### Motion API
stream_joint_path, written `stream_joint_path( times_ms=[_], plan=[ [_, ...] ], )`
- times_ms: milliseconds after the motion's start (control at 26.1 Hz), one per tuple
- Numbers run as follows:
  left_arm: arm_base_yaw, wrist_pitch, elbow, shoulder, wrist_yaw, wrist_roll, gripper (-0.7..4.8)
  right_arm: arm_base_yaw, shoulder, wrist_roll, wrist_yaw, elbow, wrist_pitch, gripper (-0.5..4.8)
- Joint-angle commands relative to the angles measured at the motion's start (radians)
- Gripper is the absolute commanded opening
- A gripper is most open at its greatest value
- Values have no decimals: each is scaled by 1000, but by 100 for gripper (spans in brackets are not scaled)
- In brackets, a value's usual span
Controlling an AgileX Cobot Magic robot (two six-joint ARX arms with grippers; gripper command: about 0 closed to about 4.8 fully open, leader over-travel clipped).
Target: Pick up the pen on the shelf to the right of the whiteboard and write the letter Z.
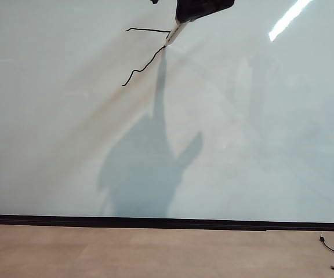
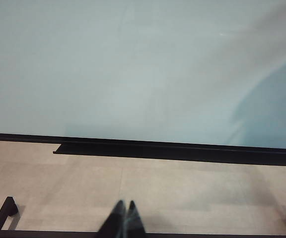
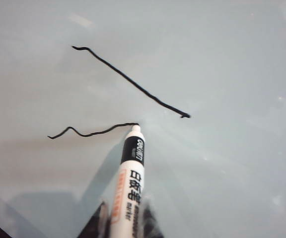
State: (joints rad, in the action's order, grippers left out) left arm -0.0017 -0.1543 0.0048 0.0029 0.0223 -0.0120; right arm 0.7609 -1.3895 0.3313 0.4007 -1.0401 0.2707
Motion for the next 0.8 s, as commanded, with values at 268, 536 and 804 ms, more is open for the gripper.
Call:
stream_joint_path(
  times_ms=[268, 536, 804],
  plan=[
    [0, 5, 2, 0, 0, 4, -4, -6, 49, 40, 54, -5, 10, -5],
    [0, 5, 2, 0, 0, 4, -4, -25, 80, 44, 64, -5, -5, -5],
    [0, 5, 2, 0, 0, 4, -4, 61, 83, 31, 79, -5, -45, -5]
  ],
)
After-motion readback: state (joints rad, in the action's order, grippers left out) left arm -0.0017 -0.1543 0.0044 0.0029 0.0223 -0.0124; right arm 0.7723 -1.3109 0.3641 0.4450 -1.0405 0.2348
